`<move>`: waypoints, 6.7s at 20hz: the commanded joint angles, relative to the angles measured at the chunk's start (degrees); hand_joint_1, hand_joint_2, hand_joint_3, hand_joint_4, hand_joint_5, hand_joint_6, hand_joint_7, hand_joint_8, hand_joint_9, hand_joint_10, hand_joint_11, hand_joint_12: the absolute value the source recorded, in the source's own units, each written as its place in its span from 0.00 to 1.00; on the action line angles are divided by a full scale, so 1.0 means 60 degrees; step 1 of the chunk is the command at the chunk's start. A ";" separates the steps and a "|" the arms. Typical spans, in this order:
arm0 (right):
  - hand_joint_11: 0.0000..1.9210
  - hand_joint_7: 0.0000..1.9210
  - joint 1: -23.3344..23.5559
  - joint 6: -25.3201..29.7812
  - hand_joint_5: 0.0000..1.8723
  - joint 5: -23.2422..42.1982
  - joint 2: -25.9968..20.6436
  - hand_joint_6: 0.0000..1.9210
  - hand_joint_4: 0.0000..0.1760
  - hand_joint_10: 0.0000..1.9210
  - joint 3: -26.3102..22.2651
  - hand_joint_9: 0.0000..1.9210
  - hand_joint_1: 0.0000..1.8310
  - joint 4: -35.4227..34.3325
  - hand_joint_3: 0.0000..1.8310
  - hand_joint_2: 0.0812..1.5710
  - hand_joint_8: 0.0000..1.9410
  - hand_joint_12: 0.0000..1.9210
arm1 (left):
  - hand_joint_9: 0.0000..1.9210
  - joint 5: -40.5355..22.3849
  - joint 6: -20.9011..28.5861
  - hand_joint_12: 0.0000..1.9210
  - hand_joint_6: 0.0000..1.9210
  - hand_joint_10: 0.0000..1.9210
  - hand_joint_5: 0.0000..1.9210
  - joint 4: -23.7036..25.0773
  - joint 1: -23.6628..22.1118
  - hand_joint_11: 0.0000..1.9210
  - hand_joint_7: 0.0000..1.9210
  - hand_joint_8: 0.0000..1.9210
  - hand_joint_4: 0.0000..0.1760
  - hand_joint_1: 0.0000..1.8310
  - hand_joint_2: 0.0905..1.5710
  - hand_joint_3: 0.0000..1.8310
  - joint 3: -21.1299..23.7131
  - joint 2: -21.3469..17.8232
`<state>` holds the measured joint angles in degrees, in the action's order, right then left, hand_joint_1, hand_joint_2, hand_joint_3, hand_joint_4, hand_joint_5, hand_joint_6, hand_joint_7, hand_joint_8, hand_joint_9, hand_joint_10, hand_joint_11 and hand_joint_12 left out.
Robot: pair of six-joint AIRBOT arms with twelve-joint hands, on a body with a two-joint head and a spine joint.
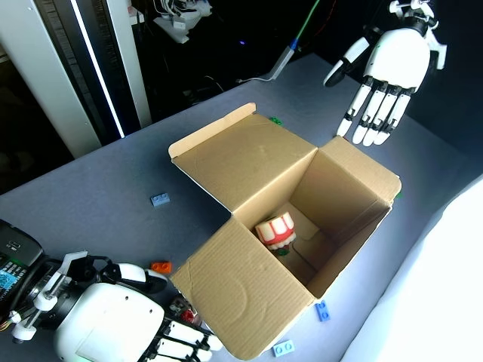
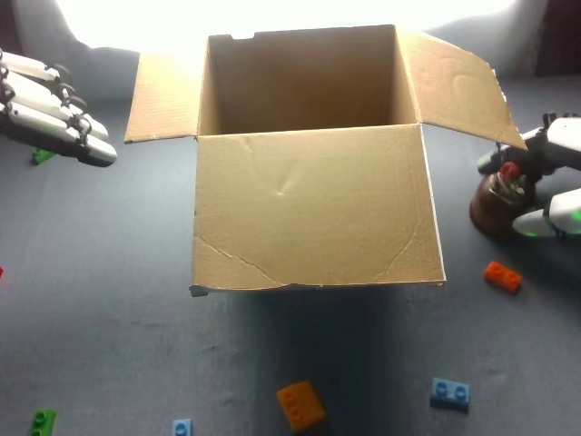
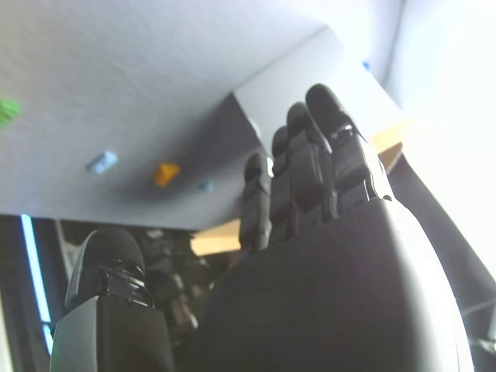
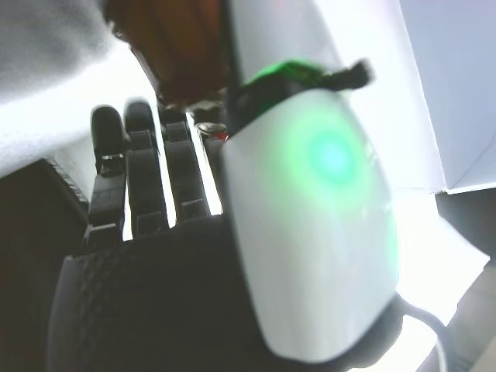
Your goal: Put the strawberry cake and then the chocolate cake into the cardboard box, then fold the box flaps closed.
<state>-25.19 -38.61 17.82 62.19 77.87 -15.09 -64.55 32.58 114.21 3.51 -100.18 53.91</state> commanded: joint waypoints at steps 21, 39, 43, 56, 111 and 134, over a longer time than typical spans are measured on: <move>0.18 0.44 0.0784 0.0441 0.39 0.0947 -0.3162 0.69 0.00 0.77 -0.1303 0.36 0.73 -0.0030 0.00 0.76 0.64 0.95 | 0.16 0.0227 -0.0911 0.57 0.00 0.00 0.08 -0.1912 0.0615 0.00 0.12 0.00 0.41 0.11 0.67 0.00 0.0284 -0.0098; 0.16 0.46 0.4189 -0.0533 0.44 0.2493 -0.1713 0.62 0.02 0.74 -0.2097 0.34 0.65 0.2851 0.00 0.74 0.65 1.00 | 0.16 0.0591 -0.1356 0.54 0.01 0.01 0.09 -0.2297 0.1399 0.00 0.13 0.00 0.30 0.10 0.69 0.00 0.0645 0.0002; 0.16 0.46 0.4311 -0.1402 0.46 0.2764 -0.1031 0.57 0.00 0.76 -0.2005 0.34 0.65 0.3052 0.00 0.73 0.66 1.00 | 0.16 0.0737 -0.1557 0.56 0.01 0.01 0.10 -0.2677 0.1945 0.00 0.13 0.00 0.34 0.08 0.69 0.00 0.0426 0.0269; 0.17 0.50 0.3703 -0.1809 0.52 0.2516 0.1039 0.42 0.00 0.69 -0.0904 0.35 0.68 0.3446 0.00 0.70 0.64 0.94 | 0.17 0.1713 -0.1902 0.58 0.00 0.00 0.09 -0.3767 0.2487 0.00 0.14 0.00 0.33 0.11 0.65 0.00 0.0078 0.0672; 0.00 0.08 -0.1812 -0.2850 0.05 0.3402 -0.2593 0.00 0.00 0.00 -0.2139 0.06 0.00 0.0731 0.00 0.75 0.00 0.08 | 0.06 0.2161 -0.1134 0.27 0.00 0.00 0.04 -0.2699 -0.1022 0.00 0.06 0.00 0.00 0.00 0.78 0.00 -0.0315 0.0881; 0.00 0.08 -0.1086 -0.3337 0.04 0.3881 -0.1983 0.00 0.00 0.00 -0.2165 0.06 0.00 0.1171 0.01 0.74 0.00 0.12 | 0.05 0.2089 -0.0888 0.28 0.00 0.00 0.03 -0.0945 -0.1128 0.00 0.05 0.00 0.06 0.00 0.79 0.00 0.1185 0.1407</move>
<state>-32.25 -58.72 34.33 51.03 64.84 -7.64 -53.28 27.22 112.73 -2.79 -93.56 63.51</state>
